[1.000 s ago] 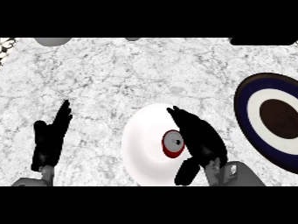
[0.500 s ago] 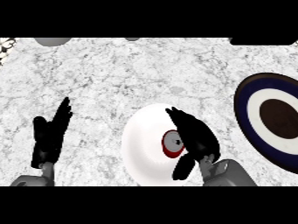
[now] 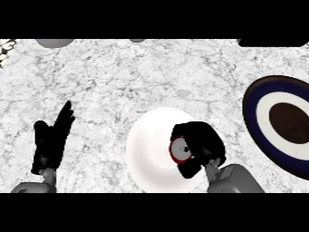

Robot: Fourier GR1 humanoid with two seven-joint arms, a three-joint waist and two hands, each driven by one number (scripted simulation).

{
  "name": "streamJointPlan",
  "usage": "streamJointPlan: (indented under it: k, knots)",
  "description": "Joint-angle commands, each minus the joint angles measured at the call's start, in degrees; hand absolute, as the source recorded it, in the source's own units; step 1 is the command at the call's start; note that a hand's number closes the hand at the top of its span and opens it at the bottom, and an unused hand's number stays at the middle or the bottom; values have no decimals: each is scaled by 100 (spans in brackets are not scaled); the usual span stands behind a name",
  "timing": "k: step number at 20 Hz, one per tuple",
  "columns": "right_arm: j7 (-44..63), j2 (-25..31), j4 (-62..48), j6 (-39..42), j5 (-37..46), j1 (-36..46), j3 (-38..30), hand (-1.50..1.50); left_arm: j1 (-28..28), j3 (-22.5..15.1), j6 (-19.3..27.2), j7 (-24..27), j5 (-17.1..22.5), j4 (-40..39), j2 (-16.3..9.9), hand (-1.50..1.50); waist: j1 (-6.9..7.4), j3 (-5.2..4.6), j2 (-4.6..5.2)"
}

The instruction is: Pick the can from the plate and place it in the plate

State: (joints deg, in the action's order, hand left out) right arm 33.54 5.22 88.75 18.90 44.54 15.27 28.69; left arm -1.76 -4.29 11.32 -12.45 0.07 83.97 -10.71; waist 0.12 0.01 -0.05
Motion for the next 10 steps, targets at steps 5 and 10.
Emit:
streamJointPlan:
  k: [5,10]
  knots:
    - [-1343,889,184,-763,710,-716,151,150,175,104,-212,119,-16,100,-33,0,-26,2,-5]
    - [-2632,1813,383,-1705,1095,-1180,127,150,159,59,-113,74,-73,98,110,0,-38,3,-6]
